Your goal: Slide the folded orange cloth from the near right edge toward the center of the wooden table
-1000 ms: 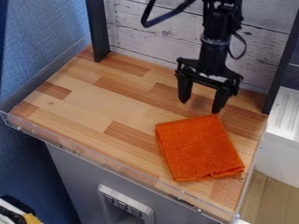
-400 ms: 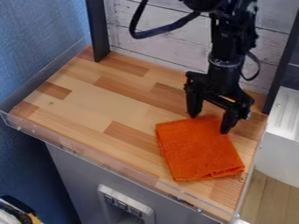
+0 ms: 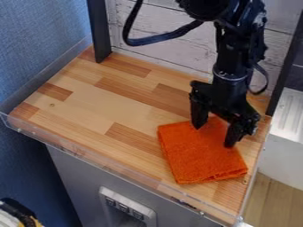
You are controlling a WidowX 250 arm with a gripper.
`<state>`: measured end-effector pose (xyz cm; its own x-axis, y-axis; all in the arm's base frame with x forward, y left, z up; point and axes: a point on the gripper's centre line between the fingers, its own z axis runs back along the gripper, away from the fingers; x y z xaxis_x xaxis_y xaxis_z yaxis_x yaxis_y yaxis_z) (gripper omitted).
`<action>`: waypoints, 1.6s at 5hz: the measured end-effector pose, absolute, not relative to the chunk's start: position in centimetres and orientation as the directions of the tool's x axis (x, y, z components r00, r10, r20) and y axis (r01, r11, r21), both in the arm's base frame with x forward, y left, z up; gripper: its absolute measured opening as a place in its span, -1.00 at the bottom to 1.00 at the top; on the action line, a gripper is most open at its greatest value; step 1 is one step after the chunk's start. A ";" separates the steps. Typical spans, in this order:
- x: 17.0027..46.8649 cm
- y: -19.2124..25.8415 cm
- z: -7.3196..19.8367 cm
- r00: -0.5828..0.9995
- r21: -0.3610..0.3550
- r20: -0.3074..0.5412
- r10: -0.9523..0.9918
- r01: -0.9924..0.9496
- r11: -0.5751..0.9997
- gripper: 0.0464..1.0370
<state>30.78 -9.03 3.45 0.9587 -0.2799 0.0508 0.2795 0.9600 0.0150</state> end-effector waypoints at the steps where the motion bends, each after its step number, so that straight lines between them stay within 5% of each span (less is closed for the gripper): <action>1: 30.0 -9.1 3.9 0.956 0.000 0.049 -0.290 0.290 0.957 0.83; 3: 28.8 -9.4 3.6 0.949 -0.024 0.022 -0.315 0.315 0.949 -0.34; 4: 28.5 -9.4 3.4 0.950 -0.027 0.016 -0.313 0.314 0.949 -0.78; 5: 27.7 -10.0 3.0 0.944 -0.024 -0.003 -0.329 0.329 0.944 -0.96; 8: 27.8 -10.0 1.9 0.940 -0.011 -0.038 -0.339 0.339 0.941 -0.97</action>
